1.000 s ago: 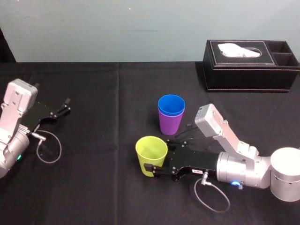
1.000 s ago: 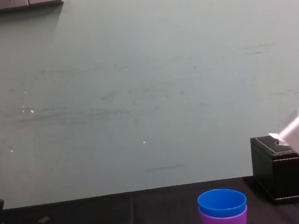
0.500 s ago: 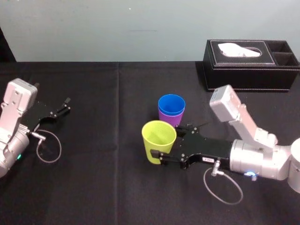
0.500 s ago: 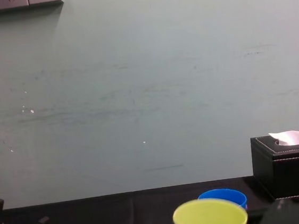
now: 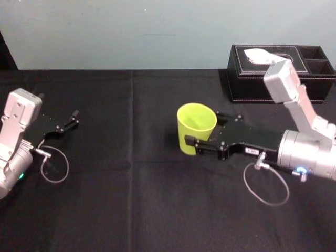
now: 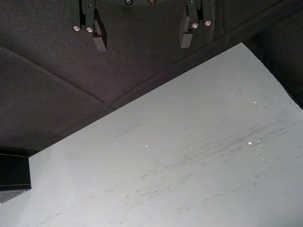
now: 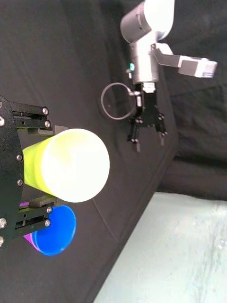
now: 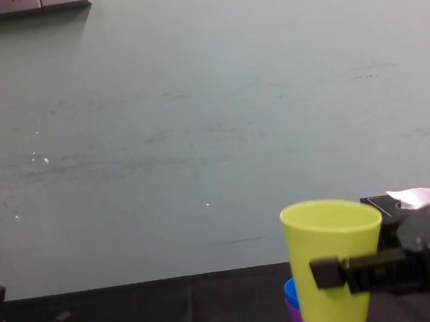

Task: Stack the three plastic cups sequentially using one hand.

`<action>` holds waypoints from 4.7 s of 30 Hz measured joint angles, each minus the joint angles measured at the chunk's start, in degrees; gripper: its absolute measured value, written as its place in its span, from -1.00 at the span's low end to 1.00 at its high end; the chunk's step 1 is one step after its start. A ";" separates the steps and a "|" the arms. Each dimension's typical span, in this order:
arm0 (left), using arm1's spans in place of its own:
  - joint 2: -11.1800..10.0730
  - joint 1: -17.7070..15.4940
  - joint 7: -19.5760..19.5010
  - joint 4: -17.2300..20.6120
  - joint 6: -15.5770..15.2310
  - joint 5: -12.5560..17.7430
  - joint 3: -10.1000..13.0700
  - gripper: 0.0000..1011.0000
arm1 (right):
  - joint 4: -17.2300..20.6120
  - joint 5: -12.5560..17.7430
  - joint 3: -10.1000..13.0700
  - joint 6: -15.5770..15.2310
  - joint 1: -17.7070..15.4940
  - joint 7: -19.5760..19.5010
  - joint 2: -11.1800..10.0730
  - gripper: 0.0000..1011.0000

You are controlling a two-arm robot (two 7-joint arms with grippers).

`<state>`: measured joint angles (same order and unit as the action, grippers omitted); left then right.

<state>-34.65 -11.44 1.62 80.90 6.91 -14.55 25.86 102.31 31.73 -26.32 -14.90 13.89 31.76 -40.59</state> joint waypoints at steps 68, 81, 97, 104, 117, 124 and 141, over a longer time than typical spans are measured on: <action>0.00 0.00 0.00 0.00 0.00 0.00 0.00 1.00 | -19.17 -3.73 -5.21 0.31 13.63 0.89 8.23 0.43; 0.00 0.00 0.00 0.00 0.00 0.00 0.00 1.00 | -19.14 -3.68 -5.17 0.31 13.65 0.89 8.20 0.43; 0.00 0.00 0.00 0.00 0.00 0.00 0.00 1.00 | -19.06 -3.66 -5.16 0.26 13.68 0.87 8.20 0.43; 0.00 0.00 0.00 0.00 0.00 0.00 0.00 1.00 | -19.06 -3.66 -5.16 0.26 13.68 0.87 8.20 0.49; 0.00 0.00 0.00 0.00 0.00 0.00 0.00 1.00 | -19.06 -3.66 -5.16 0.26 13.68 0.87 8.20 0.98; 0.00 0.00 0.00 0.00 0.00 0.00 0.00 1.00 | -19.06 -3.66 -5.16 0.26 13.68 0.87 8.20 0.98; 0.00 0.00 0.00 0.00 0.00 0.00 0.00 1.00 | -11.78 -2.79 2.35 2.73 4.78 -5.99 4.38 0.98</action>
<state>-34.64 -11.43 1.62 80.90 6.91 -14.55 25.86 90.53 28.94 -23.97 -12.17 18.67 25.77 -36.22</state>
